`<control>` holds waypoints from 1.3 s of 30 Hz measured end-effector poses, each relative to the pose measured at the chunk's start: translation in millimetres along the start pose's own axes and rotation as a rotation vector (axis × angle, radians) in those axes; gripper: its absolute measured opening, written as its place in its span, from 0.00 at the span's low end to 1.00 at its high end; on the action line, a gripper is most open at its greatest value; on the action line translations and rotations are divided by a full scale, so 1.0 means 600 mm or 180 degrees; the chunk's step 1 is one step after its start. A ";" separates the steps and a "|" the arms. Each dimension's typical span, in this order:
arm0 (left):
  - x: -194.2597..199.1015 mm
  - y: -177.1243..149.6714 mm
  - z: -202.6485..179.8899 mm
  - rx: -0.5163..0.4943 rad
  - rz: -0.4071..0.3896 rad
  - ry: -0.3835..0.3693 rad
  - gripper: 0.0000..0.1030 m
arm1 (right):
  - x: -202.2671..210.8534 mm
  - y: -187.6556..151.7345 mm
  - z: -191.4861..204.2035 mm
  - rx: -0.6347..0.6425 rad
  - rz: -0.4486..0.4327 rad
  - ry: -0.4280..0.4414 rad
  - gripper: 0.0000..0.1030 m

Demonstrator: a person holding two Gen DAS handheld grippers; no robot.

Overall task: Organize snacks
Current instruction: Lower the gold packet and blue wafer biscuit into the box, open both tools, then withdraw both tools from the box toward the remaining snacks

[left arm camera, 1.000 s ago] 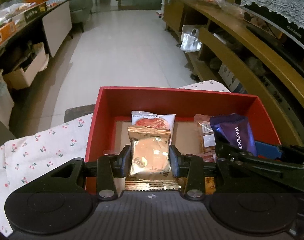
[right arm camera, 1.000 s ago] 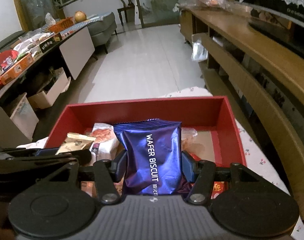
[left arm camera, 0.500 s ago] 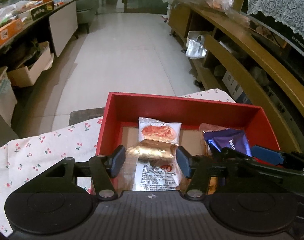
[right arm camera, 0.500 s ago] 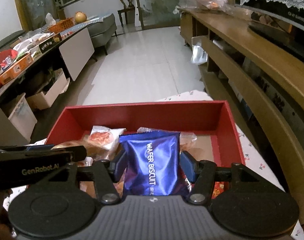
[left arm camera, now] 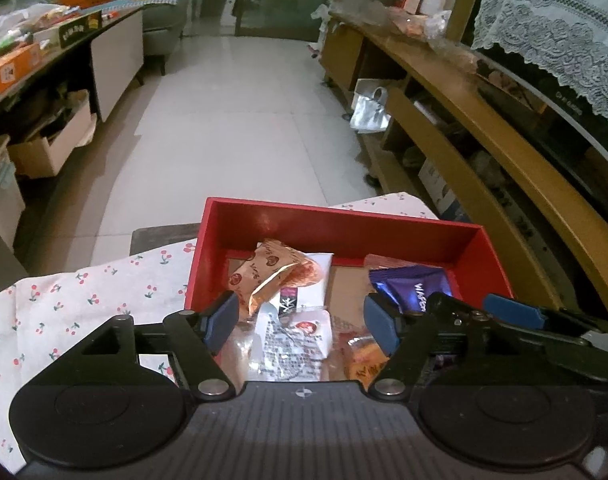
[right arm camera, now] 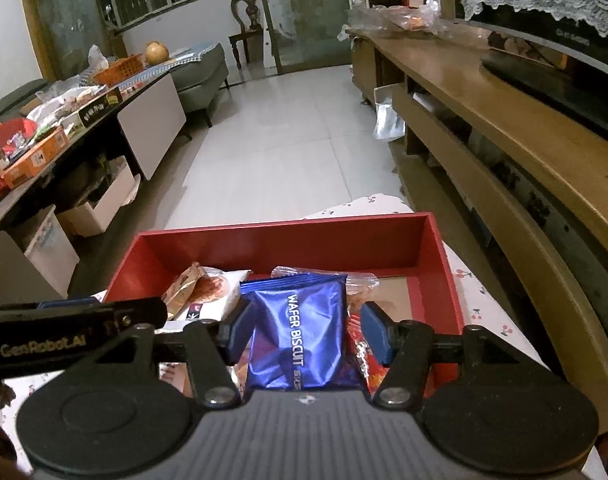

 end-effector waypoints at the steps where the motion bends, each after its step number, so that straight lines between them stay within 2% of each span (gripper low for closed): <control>1: 0.003 -0.002 -0.002 -0.0006 -0.0002 -0.0013 0.73 | 0.005 -0.001 -0.002 -0.0015 -0.0011 -0.0001 0.80; 11: 0.042 -0.044 -0.010 -0.0080 0.0051 -0.0074 0.73 | 0.060 -0.046 -0.014 0.0016 0.0054 -0.0095 0.80; 17: 0.070 -0.092 -0.015 -0.0161 0.0167 -0.0172 0.73 | 0.099 -0.103 -0.033 -0.0065 0.0235 -0.0183 0.80; 27: 0.112 -0.192 -0.039 -0.0498 0.0417 -0.0381 0.75 | 0.169 -0.222 -0.045 -0.0266 0.0520 -0.0219 0.81; 34: 0.132 -0.252 -0.049 -0.0713 0.0561 -0.0475 0.75 | 0.194 -0.279 -0.052 -0.0357 0.0646 -0.0348 0.83; 39: 0.144 -0.267 -0.041 -0.0752 0.0586 -0.0503 0.77 | 0.199 -0.306 -0.054 -0.0400 0.0740 -0.0392 0.84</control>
Point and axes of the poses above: each gripper's, at about its wrist camera, not at the fingertips, and x roughly against the way its jaws point, z to its left, y to its top, the point moved 10 cm from there along -x, roughly the way its jaws point, and after that the axes turned 2 degrees about x, right-handed, at the moved point
